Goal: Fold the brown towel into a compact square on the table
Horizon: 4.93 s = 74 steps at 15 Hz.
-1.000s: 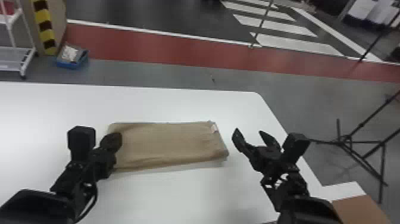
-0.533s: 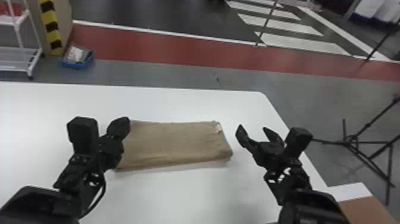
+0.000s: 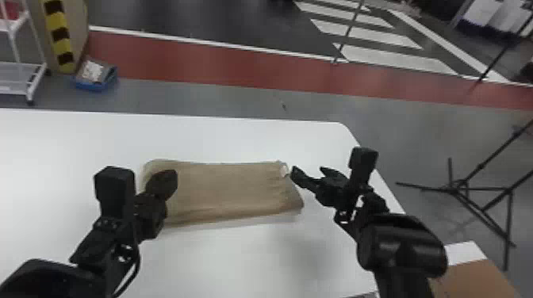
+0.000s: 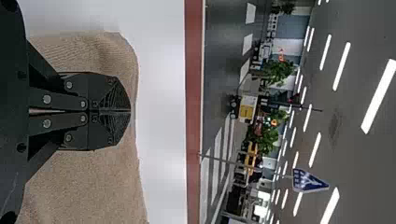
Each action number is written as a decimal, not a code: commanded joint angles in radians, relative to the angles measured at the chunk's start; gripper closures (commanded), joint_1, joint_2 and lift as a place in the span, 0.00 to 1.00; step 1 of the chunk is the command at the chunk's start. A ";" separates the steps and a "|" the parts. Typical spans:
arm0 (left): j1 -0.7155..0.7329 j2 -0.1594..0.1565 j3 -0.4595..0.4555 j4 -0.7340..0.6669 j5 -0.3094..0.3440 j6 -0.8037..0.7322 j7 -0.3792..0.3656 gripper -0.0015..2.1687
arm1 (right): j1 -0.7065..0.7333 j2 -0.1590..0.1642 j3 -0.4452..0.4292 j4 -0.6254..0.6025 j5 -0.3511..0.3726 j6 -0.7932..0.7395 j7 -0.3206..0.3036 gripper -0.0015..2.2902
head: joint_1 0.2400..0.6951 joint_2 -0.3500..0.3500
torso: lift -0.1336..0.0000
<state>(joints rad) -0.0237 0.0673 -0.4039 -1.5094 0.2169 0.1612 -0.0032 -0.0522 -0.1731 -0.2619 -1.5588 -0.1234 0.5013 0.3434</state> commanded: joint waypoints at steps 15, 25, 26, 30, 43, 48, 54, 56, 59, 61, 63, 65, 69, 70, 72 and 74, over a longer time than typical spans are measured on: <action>0.010 0.002 0.023 0.003 -0.010 0.093 0.003 0.99 | -0.107 -0.009 0.056 -0.007 0.100 0.431 0.126 0.21 | 1.00 0.08 | 0.16; 0.019 0.000 0.027 -0.009 -0.007 0.179 0.011 0.99 | -0.075 -0.005 0.050 -0.149 0.060 0.471 0.154 0.49 | 1.00 0.10 | 0.16; 0.025 0.002 0.027 -0.023 -0.007 0.179 0.012 0.99 | -0.061 -0.005 0.043 -0.188 0.033 0.501 0.154 0.50 | 1.00 0.10 | 0.16; 0.076 0.002 0.040 -0.130 -0.004 0.194 0.014 0.99 | -0.046 -0.008 0.027 -0.282 -0.024 0.550 0.177 0.50 | 1.00 0.12 | 0.16; 0.051 0.023 0.132 -0.118 0.009 0.249 -0.093 0.99 | -0.318 -0.043 0.086 -0.277 -0.012 0.909 0.279 0.50 | 1.00 0.18 | 0.16; 0.060 0.023 0.160 -0.124 0.042 0.286 -0.144 0.99 | -0.400 -0.022 0.187 -0.287 0.031 0.965 0.261 0.50 | 1.00 0.28 | 0.16; 0.079 0.023 0.169 -0.158 0.081 0.182 -0.233 0.99 | -0.431 0.003 0.257 -0.245 0.070 0.965 0.250 0.50 | 1.00 0.30 | 0.16; 0.064 0.020 0.162 -0.137 0.078 0.194 -0.248 0.99 | -0.433 0.027 0.270 -0.236 0.071 0.961 0.250 0.50 | 1.00 0.31 | 0.16; 0.050 0.025 0.165 -0.098 0.082 0.237 -0.251 0.99 | -0.439 0.037 0.303 -0.233 0.079 0.952 0.238 0.50 | 1.00 0.32 | 0.16; 0.053 0.025 0.172 -0.098 0.085 0.237 -0.274 0.99 | -0.445 0.056 0.325 -0.213 0.097 0.943 0.224 0.50 | 1.00 0.34 | 0.16; 0.060 0.025 0.178 -0.098 0.108 0.234 -0.307 0.99 | -0.442 0.066 0.363 -0.202 0.120 0.934 0.221 0.50 | 1.00 0.36 | 0.16; 0.060 0.025 0.174 -0.098 0.101 0.234 -0.305 0.99 | -0.434 0.086 0.389 -0.199 0.140 0.931 0.221 0.50 | 1.00 0.37 | 0.16; 0.056 0.023 0.168 -0.069 0.090 0.234 -0.304 0.99 | -0.420 0.107 0.440 -0.199 0.163 0.934 0.221 0.50 | 1.00 0.40 | 0.16; 0.056 0.023 0.168 -0.061 0.087 0.231 -0.304 0.99 | -0.417 0.109 0.452 -0.199 0.165 0.931 0.221 0.50 | 1.00 0.41 | 0.16; 0.059 0.023 0.168 -0.054 0.078 0.231 -0.299 0.99 | -0.405 0.109 0.472 -0.193 0.177 0.922 0.221 0.50 | 1.00 0.42 | 0.16; 0.060 0.023 0.163 -0.054 0.058 0.231 -0.293 0.99 | -0.394 0.110 0.487 -0.181 0.189 0.909 0.221 0.50 | 1.00 0.44 | 0.16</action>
<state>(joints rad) 0.0351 0.0905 -0.2368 -1.5641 0.2890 0.3931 -0.2988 -0.4540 -0.0637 0.2130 -1.7485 0.0557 1.4197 0.5645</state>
